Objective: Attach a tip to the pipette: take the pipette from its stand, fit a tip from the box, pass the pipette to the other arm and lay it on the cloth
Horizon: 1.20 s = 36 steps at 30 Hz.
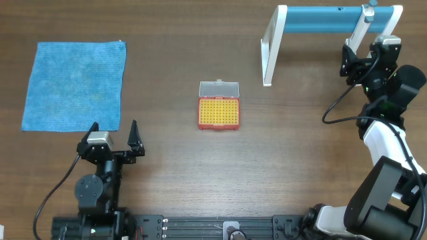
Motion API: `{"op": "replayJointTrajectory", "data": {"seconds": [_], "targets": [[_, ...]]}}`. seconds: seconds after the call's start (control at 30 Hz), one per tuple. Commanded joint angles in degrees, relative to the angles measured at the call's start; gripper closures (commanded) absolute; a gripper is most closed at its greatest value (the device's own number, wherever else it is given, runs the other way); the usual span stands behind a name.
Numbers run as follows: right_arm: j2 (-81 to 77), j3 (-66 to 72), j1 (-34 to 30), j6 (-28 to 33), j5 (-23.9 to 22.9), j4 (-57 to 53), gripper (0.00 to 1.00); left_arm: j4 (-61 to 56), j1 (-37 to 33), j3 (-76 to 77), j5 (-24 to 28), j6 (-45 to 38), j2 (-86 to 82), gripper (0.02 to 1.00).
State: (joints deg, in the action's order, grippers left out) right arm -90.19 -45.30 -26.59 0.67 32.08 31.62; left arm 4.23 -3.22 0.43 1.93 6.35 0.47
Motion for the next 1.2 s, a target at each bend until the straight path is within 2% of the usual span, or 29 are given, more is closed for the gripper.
{"op": "replayJointTrajectory", "data": {"seconds": [0.03,0.37,0.53,0.7,0.97,1.03,1.2], "targets": [[-1.3,-1.5,0.6,-1.1,-1.4,0.9,0.229,0.3,0.0,-0.1,0.6,0.5,-0.3,0.023],[-7.4,-5.9,1.9,-1.0,-1.5,3.2,0.235,0.3,0.0,-0.1,0.6,0.5,-0.3,0.02],[-8.5,-6.9,2.8,-1.0,-1.7,3.6,0.4,0.3,0.0,-0.1,0.6,0.5,-0.3,0.023],[-8.5,-6.9,2.8,-1.0,-1.6,3.6,0.516,0.3,0.0,-0.1,0.6,0.5,-0.3,0.023],[-8.5,-6.9,2.8,-1.0,-1.6,3.6,0.641,0.3,0.0,-0.1,0.6,0.5,-0.3,0.023],[-8.5,-6.9,2.8,-1.0,-1.6,3.6,0.711,0.3,0.0,-0.1,0.6,0.5,-0.3,0.023],[-8.5,-6.9,2.8,-1.0,-1.6,3.6,0.75,0.3,0.0,-0.1,0.6,0.5,-0.3,0.023]]}}
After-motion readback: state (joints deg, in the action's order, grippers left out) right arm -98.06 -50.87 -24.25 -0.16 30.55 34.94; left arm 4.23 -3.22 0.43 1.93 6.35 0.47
